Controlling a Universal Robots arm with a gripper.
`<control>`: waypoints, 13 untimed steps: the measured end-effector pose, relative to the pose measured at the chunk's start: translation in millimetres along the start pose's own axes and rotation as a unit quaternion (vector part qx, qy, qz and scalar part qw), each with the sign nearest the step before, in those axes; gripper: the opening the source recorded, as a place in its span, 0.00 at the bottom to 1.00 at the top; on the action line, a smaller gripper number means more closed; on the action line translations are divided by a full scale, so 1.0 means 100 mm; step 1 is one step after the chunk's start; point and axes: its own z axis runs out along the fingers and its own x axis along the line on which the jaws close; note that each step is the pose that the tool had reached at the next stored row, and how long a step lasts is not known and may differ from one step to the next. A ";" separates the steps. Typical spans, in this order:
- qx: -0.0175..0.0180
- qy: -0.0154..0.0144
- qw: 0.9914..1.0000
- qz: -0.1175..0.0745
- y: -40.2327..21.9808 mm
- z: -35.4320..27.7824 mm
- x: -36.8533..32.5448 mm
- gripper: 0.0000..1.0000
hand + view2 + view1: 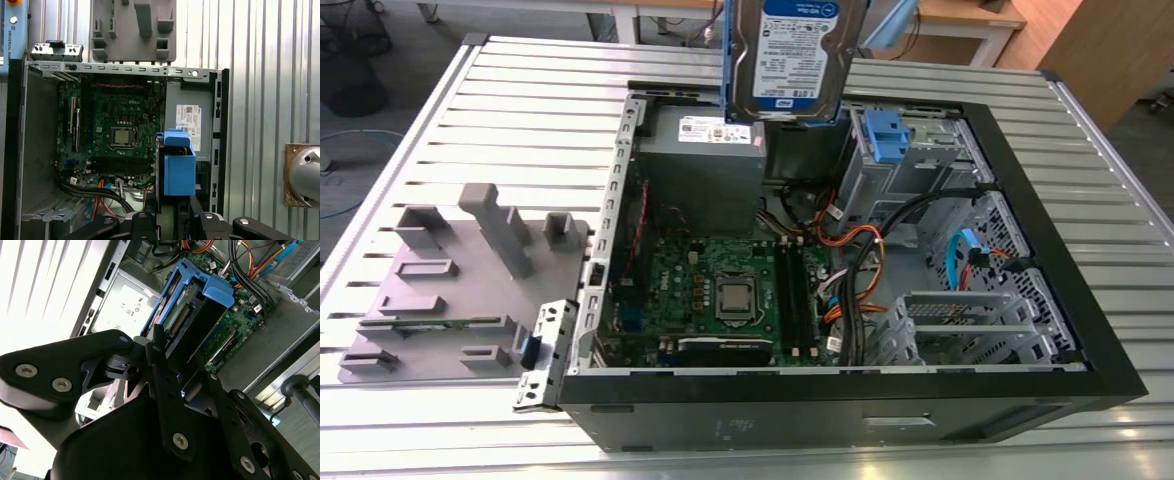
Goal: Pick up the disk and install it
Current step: 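Pick up the disk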
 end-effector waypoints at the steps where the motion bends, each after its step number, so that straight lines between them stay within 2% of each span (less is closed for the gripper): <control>1: 0.000 0.000 1.000 0.000 -0.008 0.000 0.000 0.35; 13: 0.000 0.000 1.000 0.000 -0.075 -0.001 0.001 0.35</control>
